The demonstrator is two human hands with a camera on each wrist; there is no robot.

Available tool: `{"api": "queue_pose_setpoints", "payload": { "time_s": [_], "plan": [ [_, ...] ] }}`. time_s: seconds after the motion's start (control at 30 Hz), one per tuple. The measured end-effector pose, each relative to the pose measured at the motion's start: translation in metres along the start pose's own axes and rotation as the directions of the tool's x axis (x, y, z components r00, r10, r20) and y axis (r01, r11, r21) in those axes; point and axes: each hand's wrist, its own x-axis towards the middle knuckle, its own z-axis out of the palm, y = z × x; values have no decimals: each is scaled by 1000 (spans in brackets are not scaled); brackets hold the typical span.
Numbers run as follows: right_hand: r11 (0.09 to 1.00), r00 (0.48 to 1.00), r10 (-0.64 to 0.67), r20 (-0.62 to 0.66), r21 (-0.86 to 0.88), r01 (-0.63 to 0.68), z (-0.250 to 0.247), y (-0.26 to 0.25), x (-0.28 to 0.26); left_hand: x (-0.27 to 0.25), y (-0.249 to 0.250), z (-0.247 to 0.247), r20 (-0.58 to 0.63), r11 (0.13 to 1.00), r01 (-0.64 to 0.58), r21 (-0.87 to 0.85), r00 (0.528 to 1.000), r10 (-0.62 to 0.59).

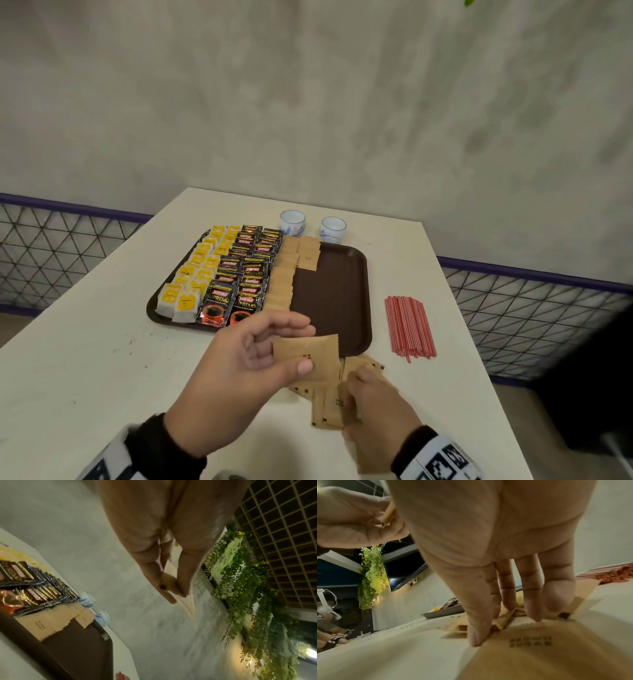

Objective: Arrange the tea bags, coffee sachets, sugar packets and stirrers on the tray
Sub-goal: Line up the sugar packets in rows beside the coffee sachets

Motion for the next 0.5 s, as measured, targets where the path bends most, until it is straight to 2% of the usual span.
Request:
{"api": "queue_pose_setpoints", "payload": {
  "time_s": [0.23, 0.37, 0.43, 0.5],
  "plan": [
    [997, 996, -71, -56, 12, 72, 0, 3, -5, 3, 7, -2, -106, 1000, 2, 14, 994, 0],
    [965, 965, 60, -253, 262, 9, -18, 4, -15, 0, 6, -9, -155, 998, 51, 41, 987, -44],
    [920, 933, 65, -355, 384, 82, -25, 6, -22, -1, 5, -10, -165, 997, 45, 66, 986, -33],
    [828, 893, 29, -450, 511, 230, -31, 6, -31, -2, 3, -11, -176, 998, 23, 66, 984, -12]
  ]
}}
